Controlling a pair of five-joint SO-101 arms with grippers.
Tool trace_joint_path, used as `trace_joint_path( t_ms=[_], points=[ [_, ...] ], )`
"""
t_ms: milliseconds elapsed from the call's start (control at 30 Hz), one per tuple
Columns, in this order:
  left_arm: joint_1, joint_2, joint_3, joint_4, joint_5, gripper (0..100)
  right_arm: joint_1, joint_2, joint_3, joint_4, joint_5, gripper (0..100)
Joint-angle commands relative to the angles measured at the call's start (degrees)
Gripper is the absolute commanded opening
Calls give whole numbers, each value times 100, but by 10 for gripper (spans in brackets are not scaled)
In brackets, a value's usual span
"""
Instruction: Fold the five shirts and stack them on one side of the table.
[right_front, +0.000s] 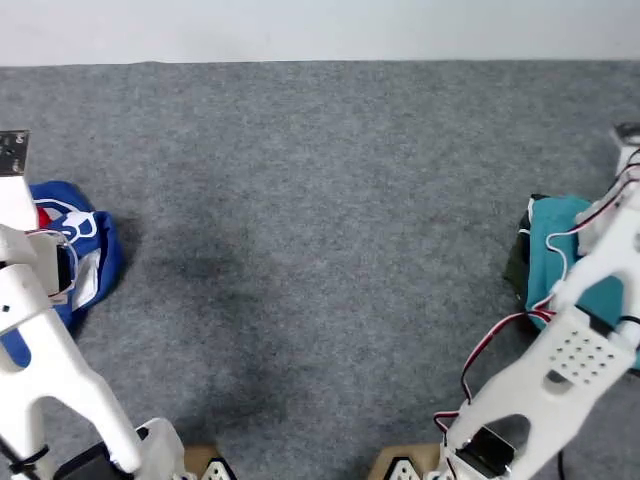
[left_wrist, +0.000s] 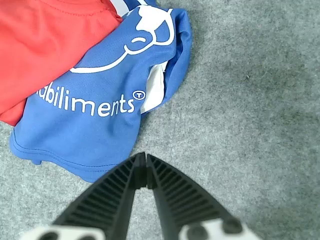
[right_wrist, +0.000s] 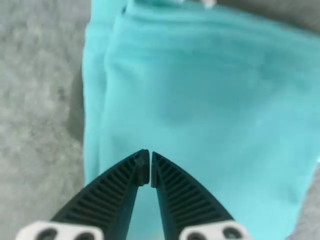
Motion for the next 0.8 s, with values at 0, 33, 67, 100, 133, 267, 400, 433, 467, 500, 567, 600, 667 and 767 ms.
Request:
trace_joint_path(
  t_ms=[0, 33, 67, 100, 133, 267, 400, 433, 467, 500, 567, 600, 667, 767],
  points=[
    [26, -193, -180, 114, -35, 5, -224, -769, 1011, 242, -62, 10],
    [26, -193, -180, 114, -35, 5, -295, -848, 1319, 207, -70, 10],
    [26, -185, -180, 114, -35, 5, -391, -857, 1591, 171, -70, 10],
    [26, -185, -180, 114, -35, 5, -505, -822, 1846, 92, -70, 10],
    [26, -185, -180, 114, -35, 5, -637, -760, 2057, -22, -79, 10],
    [26, -185, -180, 114, -53, 5, -875, -673, 2295, -356, -79, 10],
    [26, -185, -180, 114, -62, 5, -875, -1103, 1688, 4, -79, 10],
    [26, -185, -180, 114, -62, 5, -866, -1244, 1512, 57, -79, 10],
    [26, -176, -180, 114, -62, 5, -866, -1393, 1345, 66, -79, 10],
    [26, -176, -180, 114, -62, 5, -866, -1525, 1204, 40, -79, 10],
    [26, -176, -180, 114, -62, 5, -866, -1710, 967, -127, -70, 10],
    [26, -185, -180, 114, -62, 5, -866, -1754, 923, -321, -70, 10],
    [26, -193, -180, 114, -62, 5, -857, -1736, 923, -778, -70, 10],
    [26, -211, -180, 114, -62, 5, -796, -1499, 941, -1490, -70, 10]
  ],
)
